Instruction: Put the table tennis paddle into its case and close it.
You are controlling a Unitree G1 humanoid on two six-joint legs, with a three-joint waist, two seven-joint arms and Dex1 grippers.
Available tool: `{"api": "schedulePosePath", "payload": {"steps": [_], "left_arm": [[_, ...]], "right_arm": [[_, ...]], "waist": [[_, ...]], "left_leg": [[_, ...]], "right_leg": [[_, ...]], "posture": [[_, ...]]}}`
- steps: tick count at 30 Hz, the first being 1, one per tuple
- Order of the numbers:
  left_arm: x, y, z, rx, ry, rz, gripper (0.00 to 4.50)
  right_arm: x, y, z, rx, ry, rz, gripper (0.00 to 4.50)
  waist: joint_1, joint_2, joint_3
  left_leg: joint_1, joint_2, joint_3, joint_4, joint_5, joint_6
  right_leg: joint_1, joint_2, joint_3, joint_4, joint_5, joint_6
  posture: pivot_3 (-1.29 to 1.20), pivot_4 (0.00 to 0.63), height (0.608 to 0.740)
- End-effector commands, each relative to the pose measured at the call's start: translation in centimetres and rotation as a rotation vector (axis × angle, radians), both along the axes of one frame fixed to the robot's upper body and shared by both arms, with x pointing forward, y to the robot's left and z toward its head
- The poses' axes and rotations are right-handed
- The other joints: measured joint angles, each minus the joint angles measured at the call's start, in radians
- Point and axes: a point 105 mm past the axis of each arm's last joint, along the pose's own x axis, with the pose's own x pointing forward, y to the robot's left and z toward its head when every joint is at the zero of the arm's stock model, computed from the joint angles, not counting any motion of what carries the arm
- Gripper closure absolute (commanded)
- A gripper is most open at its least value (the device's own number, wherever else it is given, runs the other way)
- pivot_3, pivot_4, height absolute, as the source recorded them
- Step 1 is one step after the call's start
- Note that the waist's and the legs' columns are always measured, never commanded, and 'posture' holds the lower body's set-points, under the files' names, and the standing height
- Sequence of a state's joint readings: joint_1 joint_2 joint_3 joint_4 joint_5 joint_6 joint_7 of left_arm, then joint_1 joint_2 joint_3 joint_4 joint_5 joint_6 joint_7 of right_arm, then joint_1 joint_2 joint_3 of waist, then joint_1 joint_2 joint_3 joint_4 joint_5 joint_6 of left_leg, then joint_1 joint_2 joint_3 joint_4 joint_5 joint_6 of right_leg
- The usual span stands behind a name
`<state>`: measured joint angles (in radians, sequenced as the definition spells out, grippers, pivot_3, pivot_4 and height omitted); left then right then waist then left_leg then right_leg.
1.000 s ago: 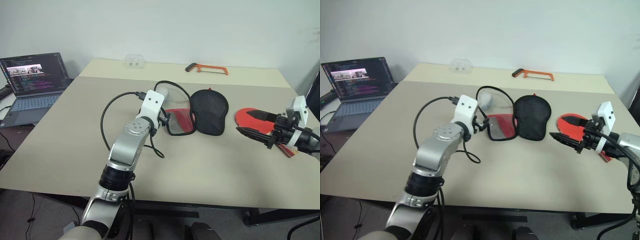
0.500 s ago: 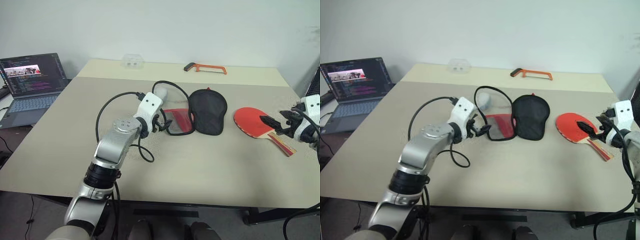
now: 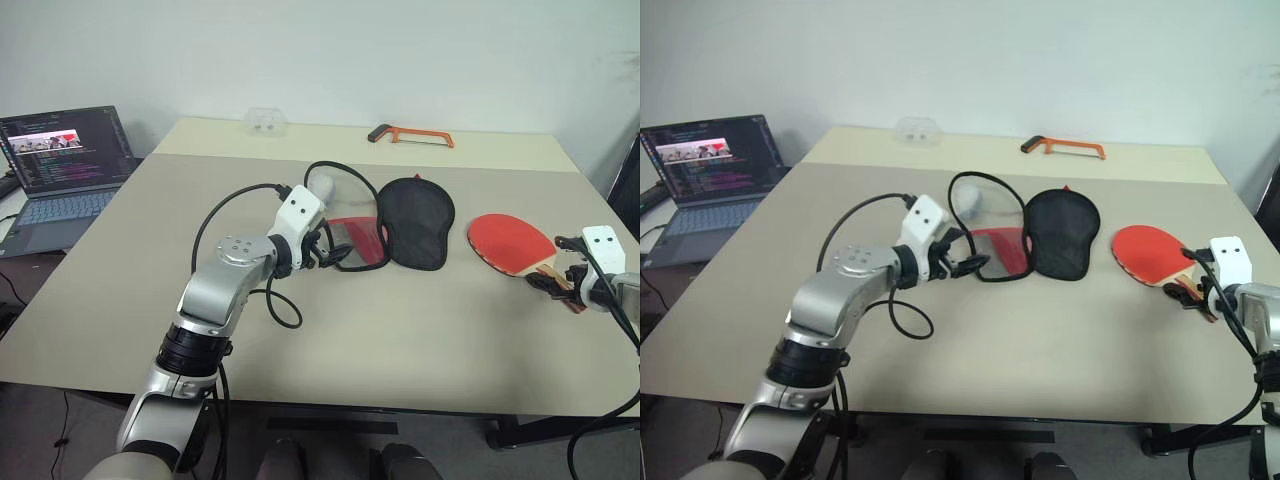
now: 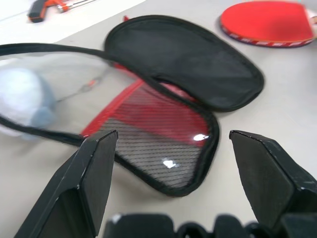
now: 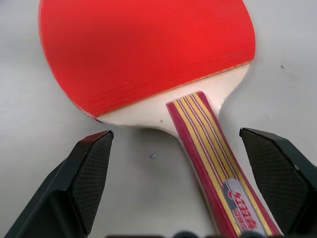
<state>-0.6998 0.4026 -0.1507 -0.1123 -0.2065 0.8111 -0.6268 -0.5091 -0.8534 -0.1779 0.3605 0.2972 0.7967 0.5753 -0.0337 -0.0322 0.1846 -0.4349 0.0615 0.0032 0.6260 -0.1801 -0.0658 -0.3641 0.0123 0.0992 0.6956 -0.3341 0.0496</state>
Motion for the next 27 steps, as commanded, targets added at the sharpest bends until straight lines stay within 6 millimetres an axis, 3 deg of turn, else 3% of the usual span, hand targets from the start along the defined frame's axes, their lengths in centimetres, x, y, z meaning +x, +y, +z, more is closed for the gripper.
{"api": "schedulePosePath", "payload": {"steps": [1,4,9,14,20,23,27], "left_arm": [[0.2,0.5,2.1,-0.052,-0.064,0.006,0.57],[0.3,0.7,2.1,-0.074,-0.043,0.010,0.57],[0.4,-1.5,-0.3,0.032,-0.012,-0.034,0.57],[0.8,-3.5,-1.3,0.005,0.023,-0.037,0.57],[0.4,-7.1,-1.6,0.060,-0.029,-0.174,0.57],[0.6,-6.9,-1.1,0.059,-0.035,-0.171,0.57],[1.1,-3.7,0.4,0.036,-0.049,-0.109,0.57]], "right_arm": [[0.3,2.4,4.6,0.028,-0.202,0.155,0.00],[-0.5,5.6,7.2,0.084,-0.304,0.303,0.00],[-1.3,8.9,8.0,0.124,-0.328,0.438,0.00],[-1.0,10.0,8.0,0.143,-0.334,0.447,0.00],[-1.6,11.1,8.8,0.167,-0.364,0.516,0.00],[-1.2,10.9,8.3,0.159,-0.316,0.472,0.00],[0.8,12.2,6.9,0.217,-0.260,0.377,0.00]], "waist": [[-0.001,0.001,0.001],[-0.006,0.003,0.002],[-0.003,0.003,0.002],[0.002,0.003,0.002],[0.002,0.003,0.002],[-0.001,0.003,0.002],[-0.024,0.003,0.002]], "left_leg": [[0.000,0.000,0.000,0.000,0.000,0.000],[0.000,0.000,0.000,0.000,0.000,0.000],[0.000,0.000,-0.001,0.001,0.000,0.000],[0.000,0.000,-0.001,0.001,0.000,0.000],[-0.001,0.000,-0.001,0.000,0.000,0.000],[-0.001,0.000,-0.001,0.000,0.000,0.000],[0.000,0.001,-0.001,0.000,0.000,0.000]], "right_leg": [[0.000,0.000,0.000,0.000,0.000,0.000],[0.000,0.000,0.000,0.000,0.000,0.000],[0.001,0.000,-0.001,0.000,0.000,0.000],[0.001,0.000,-0.001,0.000,0.000,0.000],[0.000,0.000,-0.001,0.000,0.000,0.000],[0.000,0.000,0.000,0.000,0.000,0.000],[-0.001,0.001,0.001,0.002,0.000,0.000]], "posture": [[0.00,0.150,0.740],[0.00,0.150,0.740],[0.00,0.150,0.740],[0.00,0.150,0.740],[0.00,0.150,0.740],[0.00,0.150,0.740],[0.00,0.150,0.740]]}}
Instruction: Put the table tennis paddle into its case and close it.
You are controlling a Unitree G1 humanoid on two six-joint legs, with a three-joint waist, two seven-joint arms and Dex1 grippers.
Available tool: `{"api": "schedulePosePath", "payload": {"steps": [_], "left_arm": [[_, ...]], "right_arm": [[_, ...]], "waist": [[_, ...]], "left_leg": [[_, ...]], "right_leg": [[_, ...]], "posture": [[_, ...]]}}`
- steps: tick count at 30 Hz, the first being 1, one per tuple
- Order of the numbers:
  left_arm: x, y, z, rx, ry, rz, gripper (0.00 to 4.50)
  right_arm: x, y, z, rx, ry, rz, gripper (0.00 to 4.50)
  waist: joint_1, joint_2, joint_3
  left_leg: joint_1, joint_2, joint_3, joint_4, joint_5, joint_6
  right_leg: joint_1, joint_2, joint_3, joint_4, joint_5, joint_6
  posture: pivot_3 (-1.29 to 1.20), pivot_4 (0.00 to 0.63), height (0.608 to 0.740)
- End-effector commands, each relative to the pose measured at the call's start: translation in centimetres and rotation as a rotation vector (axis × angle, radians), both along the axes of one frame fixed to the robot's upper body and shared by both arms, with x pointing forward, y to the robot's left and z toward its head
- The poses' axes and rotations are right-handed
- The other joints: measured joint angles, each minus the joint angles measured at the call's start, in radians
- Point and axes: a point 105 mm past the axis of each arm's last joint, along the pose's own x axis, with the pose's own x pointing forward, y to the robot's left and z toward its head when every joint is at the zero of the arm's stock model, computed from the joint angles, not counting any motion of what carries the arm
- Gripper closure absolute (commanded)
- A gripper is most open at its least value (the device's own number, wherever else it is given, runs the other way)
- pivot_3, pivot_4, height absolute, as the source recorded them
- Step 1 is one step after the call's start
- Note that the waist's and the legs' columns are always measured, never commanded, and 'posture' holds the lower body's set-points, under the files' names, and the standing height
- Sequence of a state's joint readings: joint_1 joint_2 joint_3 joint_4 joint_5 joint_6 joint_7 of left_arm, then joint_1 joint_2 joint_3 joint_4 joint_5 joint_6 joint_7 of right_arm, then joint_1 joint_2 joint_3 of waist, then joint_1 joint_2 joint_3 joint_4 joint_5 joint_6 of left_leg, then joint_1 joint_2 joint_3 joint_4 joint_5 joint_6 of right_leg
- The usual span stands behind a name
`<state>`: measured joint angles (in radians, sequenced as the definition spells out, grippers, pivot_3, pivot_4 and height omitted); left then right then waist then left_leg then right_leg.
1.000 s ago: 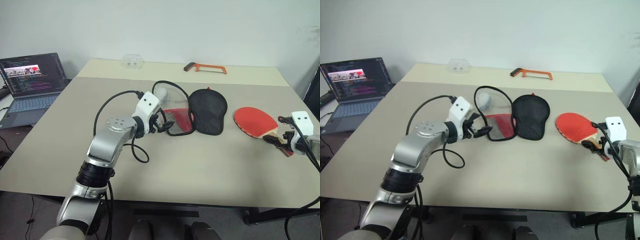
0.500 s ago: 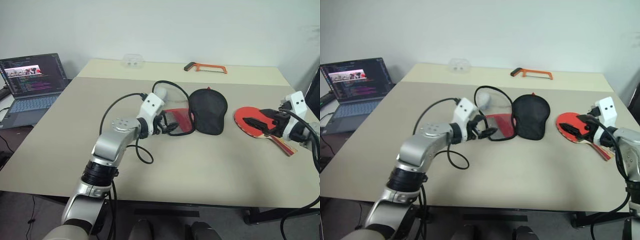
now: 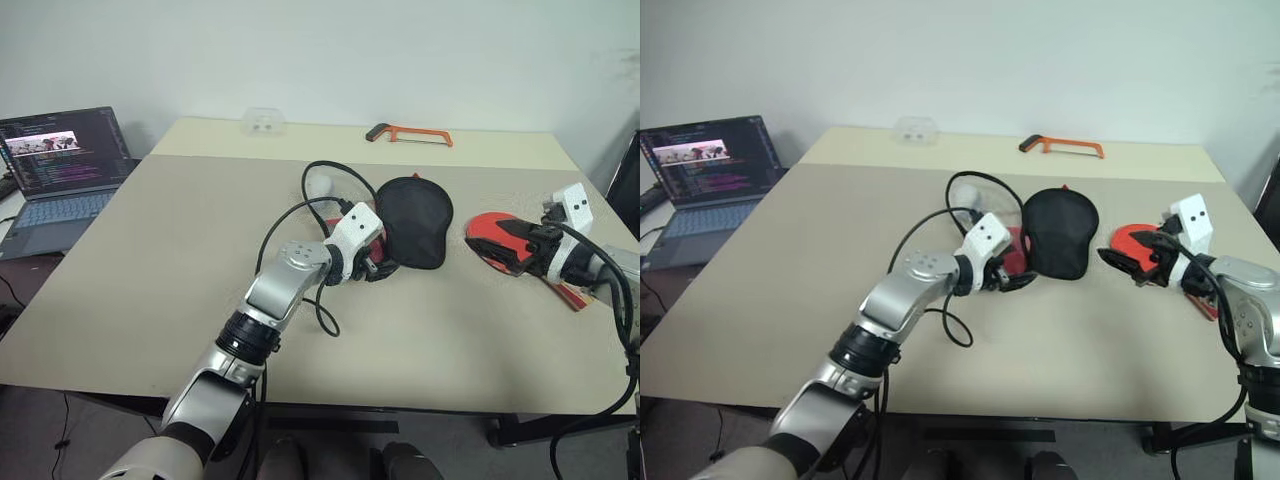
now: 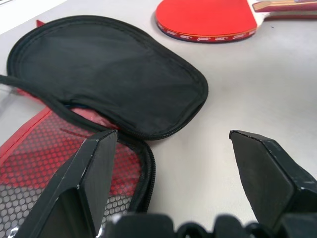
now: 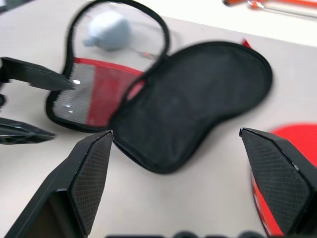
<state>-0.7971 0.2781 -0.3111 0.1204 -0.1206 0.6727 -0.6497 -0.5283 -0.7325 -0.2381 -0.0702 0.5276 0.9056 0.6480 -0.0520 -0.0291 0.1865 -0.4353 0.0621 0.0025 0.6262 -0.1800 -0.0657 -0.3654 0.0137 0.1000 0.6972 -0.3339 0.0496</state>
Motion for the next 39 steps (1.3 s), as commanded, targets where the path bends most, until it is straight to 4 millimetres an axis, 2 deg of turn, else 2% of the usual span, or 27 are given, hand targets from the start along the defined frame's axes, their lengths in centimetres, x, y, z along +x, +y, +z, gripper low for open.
{"api": "schedulePosePath", "payload": {"steps": [1,5,8,10,14,20,23,29,34,35,39], "left_arm": [[0.0,3.6,3.1,-0.033,-0.074,0.028,0.57],[-0.9,7.9,3.7,0.012,-0.082,0.039,0.57],[-1.5,12.2,3.8,0.033,-0.072,0.112,0.57],[-1.7,13.8,3.6,0.061,-0.073,0.157,0.57],[-2.0,14.4,3.5,0.059,-0.075,0.187,0.57],[-2.3,14.0,3.1,0.059,-0.072,0.209,0.57],[-2.3,14.0,3.0,0.054,-0.069,0.221,0.54],[-2.2,14.5,2.9,0.059,-0.066,0.239,0.54],[-2.0,14.5,2.9,0.059,-0.067,0.242,0.54],[-2.0,14.4,2.9,0.057,-0.066,0.240,0.54],[-1.9,13.9,2.8,0.055,-0.062,0.226,0.54]], "right_arm": [[1.9,1.8,-1.2,0.035,0.057,-0.069,0.00],[3.5,3.6,-3.3,0.071,0.132,-0.127,0.00],[4.1,4.7,-5.2,0.095,0.203,-0.149,0.00],[4.6,4.9,-5.8,0.086,0.214,-0.170,0.00],[5.5,4.7,-6.2,0.109,0.229,-0.214,0.00],[6.1,5.3,-7.0,0.107,0.255,-0.211,0.00],[6.1,5.8,-7.1,0.106,0.264,-0.194,0.61],[5.1,6.3,-7.8,0.052,0.293,-0.141,2.73],[4.1,6.5,-8.0,-0.051,0.284,-0.045,4.28],[4.0,6.3,-8.0,-0.093,0.274,-0.029,4.48],[4.2,5.3,-8.0,-0.255,0.231,0.019,4.48]], "waist": [[-0.016,0.000,0.000],[-0.027,0.001,0.001],[-0.024,0.002,0.001],[-0.018,0.002,0.001],[0.005,0.002,0.001],[0.005,0.002,0.001],[0.002,0.002,0.001],[-0.004,0.002,0.001],[-0.004,0.002,0.001],[-0.004,0.002,0.001],[-0.004,0.002,0.001]], "left_leg": [[0.000,0.001,-0.001,0.000,0.000,0.000],[0.000,0.002,-0.001,-0.003,0.000,0.000],[-0.003,0.001,0.001,-0.003,0.000,-0.001],[-0.005,0.001,0.001,-0.003,0.000,-0.001],[-0.008,0.001,0.000,-0.002,0.000,-0.001],[-0.008,0.001,0.000,-0.001,0.000,0.000],[-0.008,0.002,0.000,-0.001,0.000,0.000],[-0.008,0.002,0.000,-0.002,0.000,0.000],[-0.008,0.002,0.000,-0.002,0.000,0.000],[-0.008,0.002,0.000,-0.002,0.000,0.000],[-0.008,0.001,0.000,-0.001,0.000,0.000]], "right_leg": [[0.000,0.001,0.000,0.000,0.000,0.000],[-0.004,0.002,0.000,0.002,0.001,-0.002],[-0.006,0.000,0.000,0.000,0.001,-0.002],[-0.007,0.000,0.000,0.000,0.001,-0.002],[-0.009,-0.001,-0.002,0.000,0.001,-0.002],[-0.009,0.000,-0.003,0.000,0.001,-0.002],[-0.009,0.000,-0.003,0.001,0.001,-0.002],[-0.009,0.000,-0.002,0.001,0.001,-0.002],[-0.009,0.000,-0.002,0.001,0.001,-0.002],[-0.009,0.000,-0.002,0.001,0.001,-0.002],[-0.009,0.000,-0.002,0.001,0.001,-0.002]], "posture": [[0.00,0.150,0.740],[0.00,0.150,0.740],[0.00,0.150,0.740],[0.00,0.150,0.740],[0.00,0.150,0.740],[0.00,0.150,0.740],[0.00,0.150,0.740],[0.00,0.150,0.740],[0.00,0.150,0.740],[0.00,0.150,0.740],[0.00,0.150,0.740]]}}
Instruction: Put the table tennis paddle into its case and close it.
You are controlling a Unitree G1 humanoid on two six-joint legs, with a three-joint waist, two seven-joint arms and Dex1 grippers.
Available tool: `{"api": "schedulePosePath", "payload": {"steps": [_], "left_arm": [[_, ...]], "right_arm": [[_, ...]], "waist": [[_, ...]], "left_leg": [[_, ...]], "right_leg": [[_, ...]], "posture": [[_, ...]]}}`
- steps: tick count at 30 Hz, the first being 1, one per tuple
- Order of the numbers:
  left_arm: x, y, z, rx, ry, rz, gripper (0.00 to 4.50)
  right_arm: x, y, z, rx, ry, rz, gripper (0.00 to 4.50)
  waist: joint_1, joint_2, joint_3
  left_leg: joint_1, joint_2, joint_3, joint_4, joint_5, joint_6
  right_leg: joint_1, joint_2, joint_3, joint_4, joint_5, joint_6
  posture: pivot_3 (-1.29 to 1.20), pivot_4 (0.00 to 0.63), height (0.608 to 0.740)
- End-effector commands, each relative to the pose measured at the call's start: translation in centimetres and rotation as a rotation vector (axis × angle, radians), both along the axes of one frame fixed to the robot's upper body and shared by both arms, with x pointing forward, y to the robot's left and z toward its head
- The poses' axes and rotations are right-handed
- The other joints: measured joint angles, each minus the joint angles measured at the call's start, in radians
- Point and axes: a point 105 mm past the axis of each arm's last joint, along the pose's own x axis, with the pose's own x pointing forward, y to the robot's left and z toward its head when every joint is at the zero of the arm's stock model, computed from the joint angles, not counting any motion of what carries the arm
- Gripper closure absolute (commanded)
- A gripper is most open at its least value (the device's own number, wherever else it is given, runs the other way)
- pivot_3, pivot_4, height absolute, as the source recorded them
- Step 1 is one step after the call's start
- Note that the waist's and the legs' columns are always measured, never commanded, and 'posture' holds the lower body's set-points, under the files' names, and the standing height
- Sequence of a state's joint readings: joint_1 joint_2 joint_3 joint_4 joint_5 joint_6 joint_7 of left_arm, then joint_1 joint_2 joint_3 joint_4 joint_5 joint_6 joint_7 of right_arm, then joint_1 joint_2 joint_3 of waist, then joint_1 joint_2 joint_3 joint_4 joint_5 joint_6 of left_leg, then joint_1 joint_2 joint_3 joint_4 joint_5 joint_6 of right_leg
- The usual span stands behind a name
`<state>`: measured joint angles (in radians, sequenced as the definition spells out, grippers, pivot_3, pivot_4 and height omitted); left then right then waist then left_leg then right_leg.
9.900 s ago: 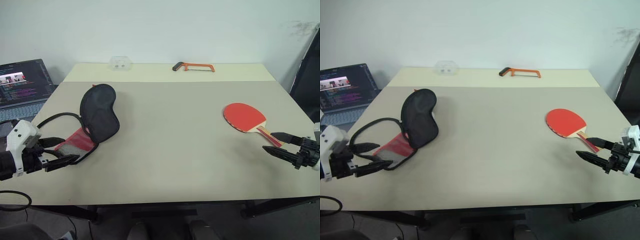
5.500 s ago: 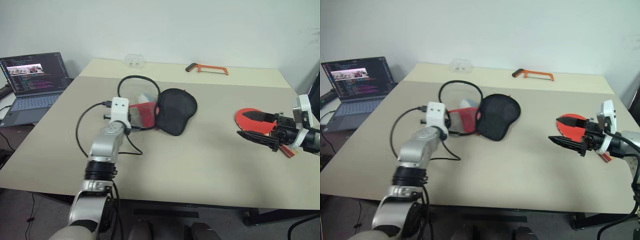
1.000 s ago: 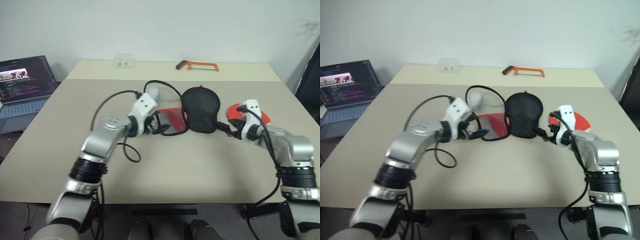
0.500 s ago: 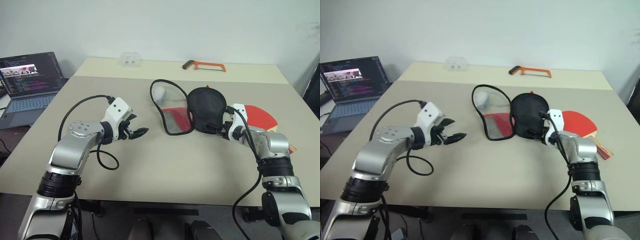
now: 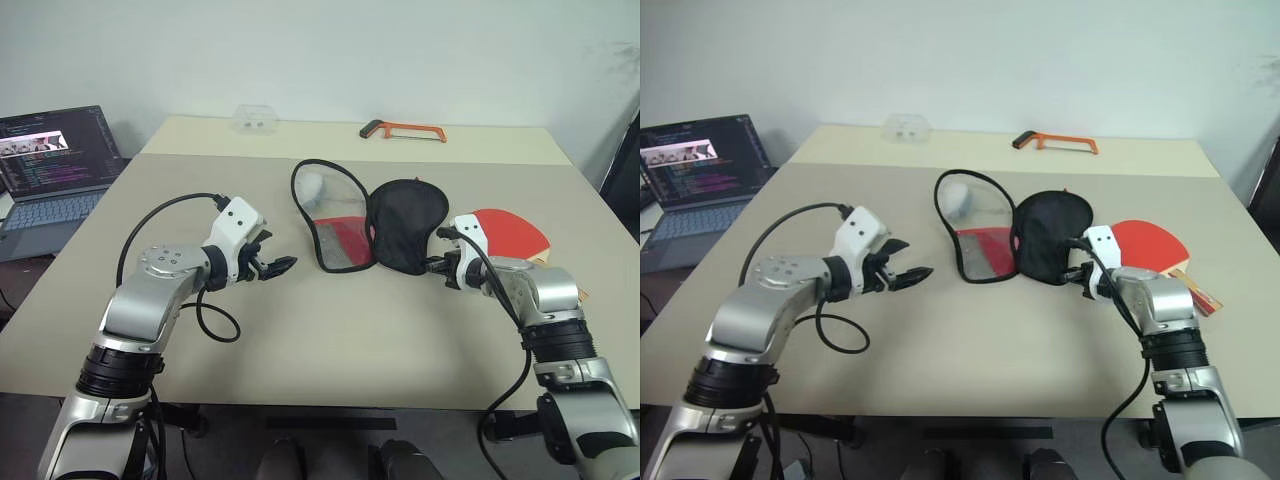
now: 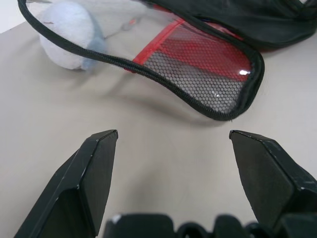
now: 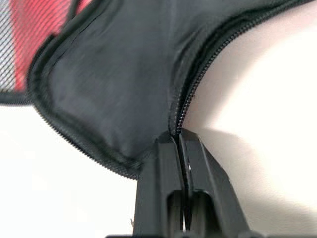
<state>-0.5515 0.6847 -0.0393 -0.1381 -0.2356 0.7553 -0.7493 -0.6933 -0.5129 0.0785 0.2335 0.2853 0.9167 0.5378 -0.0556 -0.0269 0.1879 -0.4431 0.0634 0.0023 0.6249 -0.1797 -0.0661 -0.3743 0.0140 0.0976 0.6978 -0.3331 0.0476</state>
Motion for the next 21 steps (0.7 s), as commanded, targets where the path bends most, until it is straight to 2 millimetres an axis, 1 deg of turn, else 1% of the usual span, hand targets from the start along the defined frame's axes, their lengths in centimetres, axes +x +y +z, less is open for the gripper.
{"api": "schedulePosePath", "payload": {"steps": [1,10,14,19,21], "left_arm": [[0.2,-0.6,1.2,-0.001,-0.050,-0.020,0.54],[0.3,-1.1,1.1,-0.003,-0.047,-0.031,0.54],[0.3,-1.1,1.1,-0.004,-0.047,-0.031,0.54],[0.2,-1.1,1.0,0.000,-0.044,-0.029,0.54],[0.2,-1.1,1.0,0.002,-0.043,-0.029,0.54]], "right_arm": [[0.4,-0.7,0.6,-0.138,-0.054,0.072,4.48],[3.0,-2.3,1.5,-0.407,-0.143,0.188,4.48],[4.0,-3.0,2.0,-0.457,-0.155,0.198,4.48],[4.9,-4.5,2.1,-0.561,-0.175,0.193,4.48],[5.3,-4.6,2.4,-0.572,-0.195,0.193,4.48]], "waist": [[0.000,0.000,0.000],[0.000,0.000,0.000],[0.001,0.000,0.000],[0.001,0.000,0.000],[0.001,0.000,0.000]], "left_leg": [[0.000,0.000,0.000,0.000,0.000,0.000],[0.000,0.000,0.000,0.002,0.000,0.000],[0.000,0.000,0.000,0.003,0.000,0.000],[0.000,0.000,0.000,0.002,0.000,0.000],[0.000,0.000,0.000,0.002,0.000,0.000]], "right_leg": [[0.000,0.000,0.000,0.000,0.000,0.000],[0.001,0.000,0.000,0.000,0.000,0.000],[0.001,0.000,0.000,0.000,0.000,0.000],[0.001,0.000,0.000,0.000,0.000,0.000],[0.001,-0.001,0.000,0.000,0.000,0.000]], "posture": [[0.00,0.150,0.740],[0.00,0.150,0.740],[0.00,0.150,0.740],[0.00,0.150,0.740],[0.00,0.150,0.740]]}}
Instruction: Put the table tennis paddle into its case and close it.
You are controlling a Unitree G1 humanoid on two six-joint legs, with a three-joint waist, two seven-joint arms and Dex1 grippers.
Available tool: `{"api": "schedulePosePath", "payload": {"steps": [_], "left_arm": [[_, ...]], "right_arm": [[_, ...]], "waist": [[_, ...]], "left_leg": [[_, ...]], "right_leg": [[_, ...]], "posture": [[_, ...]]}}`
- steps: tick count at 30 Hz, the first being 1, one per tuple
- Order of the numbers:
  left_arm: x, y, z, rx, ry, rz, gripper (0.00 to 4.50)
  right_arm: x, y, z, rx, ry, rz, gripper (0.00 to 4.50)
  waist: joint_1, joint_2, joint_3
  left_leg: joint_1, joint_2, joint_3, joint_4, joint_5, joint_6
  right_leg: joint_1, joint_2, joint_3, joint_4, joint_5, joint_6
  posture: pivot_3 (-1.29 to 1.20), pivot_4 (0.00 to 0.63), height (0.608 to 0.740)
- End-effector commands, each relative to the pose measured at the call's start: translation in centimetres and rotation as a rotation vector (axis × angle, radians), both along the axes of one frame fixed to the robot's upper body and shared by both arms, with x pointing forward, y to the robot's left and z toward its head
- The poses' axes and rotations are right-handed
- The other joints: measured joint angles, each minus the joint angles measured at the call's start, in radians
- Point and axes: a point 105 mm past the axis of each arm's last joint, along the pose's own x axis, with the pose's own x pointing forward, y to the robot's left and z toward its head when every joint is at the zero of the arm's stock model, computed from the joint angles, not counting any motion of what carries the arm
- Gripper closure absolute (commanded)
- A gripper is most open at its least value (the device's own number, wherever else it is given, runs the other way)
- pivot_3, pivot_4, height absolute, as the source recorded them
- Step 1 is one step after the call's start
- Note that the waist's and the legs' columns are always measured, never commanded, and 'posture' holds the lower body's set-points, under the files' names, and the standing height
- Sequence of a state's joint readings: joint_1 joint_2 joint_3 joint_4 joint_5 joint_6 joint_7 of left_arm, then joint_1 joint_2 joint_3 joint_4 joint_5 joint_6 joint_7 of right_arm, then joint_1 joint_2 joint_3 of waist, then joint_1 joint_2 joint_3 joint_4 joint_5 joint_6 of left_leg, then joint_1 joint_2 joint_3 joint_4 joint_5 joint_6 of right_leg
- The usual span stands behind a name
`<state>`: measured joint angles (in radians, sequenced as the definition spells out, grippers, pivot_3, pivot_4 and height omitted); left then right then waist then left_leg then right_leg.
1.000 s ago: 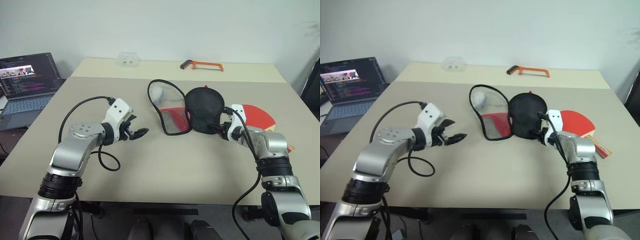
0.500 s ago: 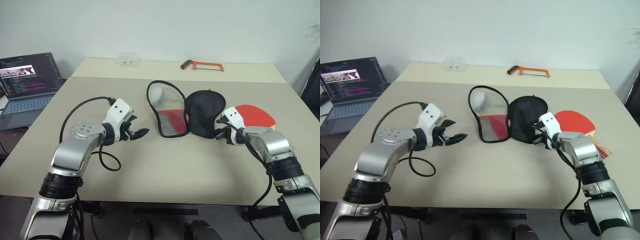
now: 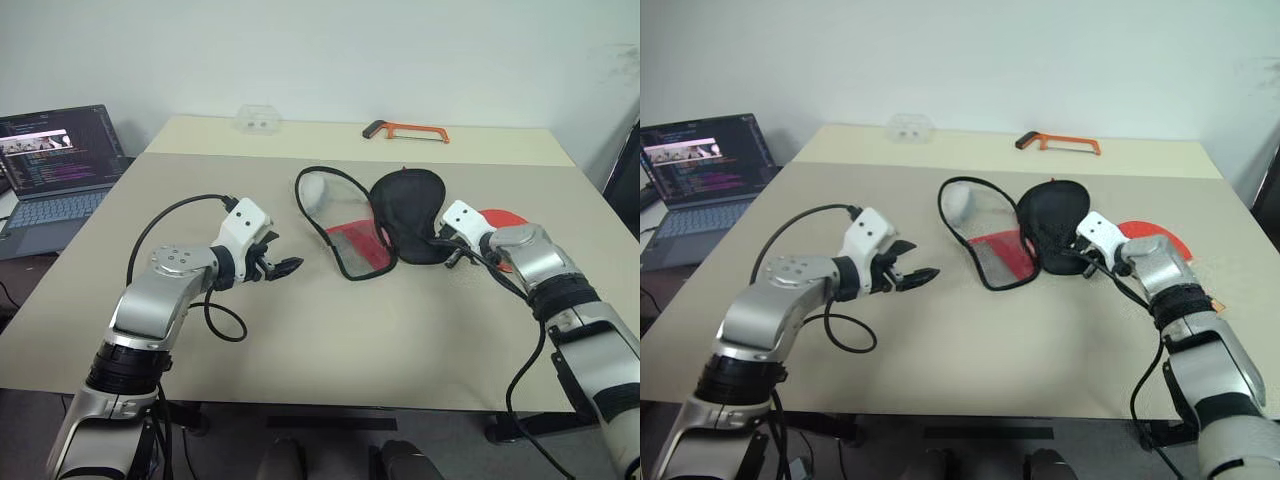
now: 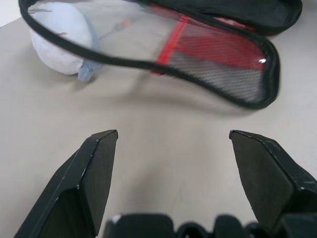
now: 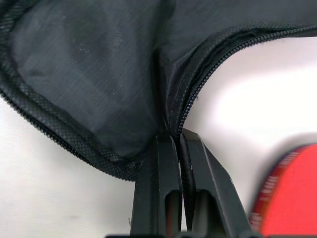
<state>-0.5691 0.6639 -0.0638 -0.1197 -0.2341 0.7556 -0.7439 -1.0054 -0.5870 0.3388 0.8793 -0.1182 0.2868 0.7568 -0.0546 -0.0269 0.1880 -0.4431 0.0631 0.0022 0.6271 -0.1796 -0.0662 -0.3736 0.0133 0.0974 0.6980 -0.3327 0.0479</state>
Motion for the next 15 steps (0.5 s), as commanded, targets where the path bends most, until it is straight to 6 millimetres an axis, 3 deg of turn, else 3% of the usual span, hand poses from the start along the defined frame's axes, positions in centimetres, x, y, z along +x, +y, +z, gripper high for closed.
{"api": "schedulePosePath", "payload": {"steps": [1,8,15], "left_arm": [[-0.1,-0.4,1.3,0.010,-0.056,-0.015,0.54],[0.0,-0.3,1.4,0.013,-0.059,-0.011,0.54],[-0.1,-0.2,1.4,0.013,-0.060,-0.010,0.54]], "right_arm": [[0.7,-0.8,1.3,-0.043,-0.061,-0.004,4.48],[0.9,-0.4,1.6,0.031,-0.043,-0.013,4.48],[1.0,-0.7,3.4,0.118,-0.061,-0.056,2.63]], "waist": [[0.000,0.000,0.000],[-0.001,0.000,0.000],[-0.001,0.000,0.000]], "left_leg": [[0.000,0.000,0.000,0.000,0.000,0.000],[0.000,0.000,0.000,0.000,0.000,0.000],[0.000,0.000,0.000,0.000,0.000,0.000]], "right_leg": [[0.000,0.000,0.000,0.000,0.000,0.000],[0.000,0.000,0.000,0.000,0.000,0.000],[0.000,0.000,0.000,0.001,0.000,0.000]], "posture": [[0.00,0.150,0.740],[0.00,0.150,0.740],[0.00,0.150,0.740]]}}
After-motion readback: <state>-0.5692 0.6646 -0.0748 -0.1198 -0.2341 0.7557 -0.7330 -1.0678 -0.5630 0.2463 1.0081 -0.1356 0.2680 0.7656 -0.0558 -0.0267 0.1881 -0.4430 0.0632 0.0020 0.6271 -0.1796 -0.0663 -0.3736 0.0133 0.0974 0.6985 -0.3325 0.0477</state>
